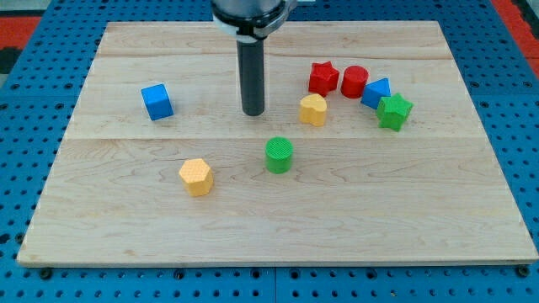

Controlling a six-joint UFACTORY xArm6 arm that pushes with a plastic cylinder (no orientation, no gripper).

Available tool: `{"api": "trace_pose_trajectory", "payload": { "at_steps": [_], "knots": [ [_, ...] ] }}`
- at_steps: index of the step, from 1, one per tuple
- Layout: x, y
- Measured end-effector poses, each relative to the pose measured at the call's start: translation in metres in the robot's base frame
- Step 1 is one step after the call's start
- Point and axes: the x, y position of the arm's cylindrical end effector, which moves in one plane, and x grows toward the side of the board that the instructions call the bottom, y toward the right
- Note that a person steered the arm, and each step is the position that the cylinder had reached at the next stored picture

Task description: Push the blue cube to the center

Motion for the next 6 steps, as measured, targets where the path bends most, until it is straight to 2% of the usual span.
{"api": "trace_pose_trajectory", "payload": {
  "at_steps": [1,2,4,5,6],
  "knots": [
    [0.009,0.068],
    [0.009,0.094],
    [0.012,-0.075],
    [0.043,-0.120],
    [-0.012,-0.176]
  ]
}}
